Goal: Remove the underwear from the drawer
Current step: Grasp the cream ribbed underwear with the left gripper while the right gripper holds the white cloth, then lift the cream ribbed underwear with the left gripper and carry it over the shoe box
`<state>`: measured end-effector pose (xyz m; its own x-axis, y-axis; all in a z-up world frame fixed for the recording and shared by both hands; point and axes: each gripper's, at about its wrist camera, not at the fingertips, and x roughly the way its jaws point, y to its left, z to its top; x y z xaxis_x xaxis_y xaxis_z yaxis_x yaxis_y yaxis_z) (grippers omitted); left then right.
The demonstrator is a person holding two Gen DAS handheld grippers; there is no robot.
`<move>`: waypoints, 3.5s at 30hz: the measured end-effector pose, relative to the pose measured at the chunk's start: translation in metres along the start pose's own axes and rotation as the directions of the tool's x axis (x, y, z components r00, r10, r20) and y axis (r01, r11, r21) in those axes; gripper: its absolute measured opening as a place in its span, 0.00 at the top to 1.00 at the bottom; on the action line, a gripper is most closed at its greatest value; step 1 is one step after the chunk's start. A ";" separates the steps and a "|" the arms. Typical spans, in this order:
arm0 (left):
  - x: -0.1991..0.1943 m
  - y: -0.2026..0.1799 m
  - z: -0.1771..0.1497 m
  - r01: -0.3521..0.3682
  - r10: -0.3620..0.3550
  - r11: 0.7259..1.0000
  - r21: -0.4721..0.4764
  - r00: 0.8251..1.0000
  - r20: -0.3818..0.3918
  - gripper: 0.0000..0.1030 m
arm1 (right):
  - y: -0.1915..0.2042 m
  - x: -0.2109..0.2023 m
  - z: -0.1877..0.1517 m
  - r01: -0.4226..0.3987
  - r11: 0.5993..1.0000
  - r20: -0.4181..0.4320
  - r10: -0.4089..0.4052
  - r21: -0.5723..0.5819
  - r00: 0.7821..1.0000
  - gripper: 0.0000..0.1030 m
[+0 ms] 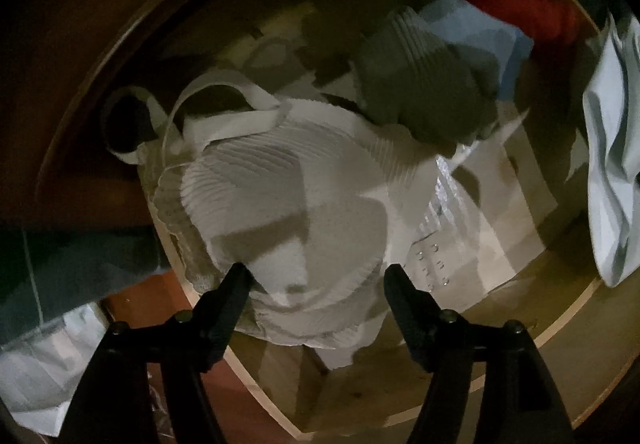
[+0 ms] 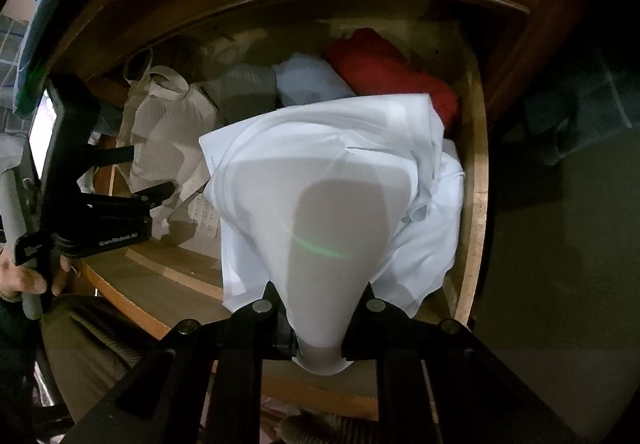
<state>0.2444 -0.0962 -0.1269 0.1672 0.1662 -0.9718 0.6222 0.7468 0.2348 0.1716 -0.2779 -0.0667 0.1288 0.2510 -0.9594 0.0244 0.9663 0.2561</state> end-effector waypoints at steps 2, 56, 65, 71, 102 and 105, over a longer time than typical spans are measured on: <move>0.002 -0.001 0.003 -0.018 0.018 1.000 0.022 1.000 -0.004 0.29 | 0.001 -0.001 -0.001 -0.003 1.000 -0.001 0.003 -0.001 1.000 0.88; -0.079 0.014 -0.044 0.172 -0.143 0.978 -0.117 0.965 0.220 0.74 | -0.005 -0.005 -0.002 -0.038 0.999 0.021 0.038 0.008 0.999 0.87; -0.115 0.018 -0.064 0.209 -0.153 0.965 -0.159 0.939 0.309 0.75 | -0.005 -0.006 -0.002 -0.039 0.999 0.026 0.039 0.007 0.999 0.87; -0.133 0.017 -0.072 0.224 -0.150 0.958 -0.180 0.924 0.352 0.75 | -0.004 -0.007 -0.002 -0.036 0.999 0.028 0.036 0.006 0.999 0.87; -0.275 0.040 -0.125 0.355 -0.135 0.893 -0.278 0.799 0.586 0.75 | -0.002 -0.007 -0.004 -0.032 0.999 0.035 0.032 0.006 0.999 0.87; -0.293 0.045 -0.126 0.362 -0.123 0.890 -0.276 0.775 0.620 0.75 | -0.001 -0.008 -0.004 -0.029 1.000 0.037 0.029 0.004 0.999 0.87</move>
<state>0.1268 -0.0305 0.1658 0.5271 -0.3620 -0.7688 0.4034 0.9029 -0.1485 0.1667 -0.2809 -0.0602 0.1664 0.2763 -0.9466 0.0250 0.9585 0.2841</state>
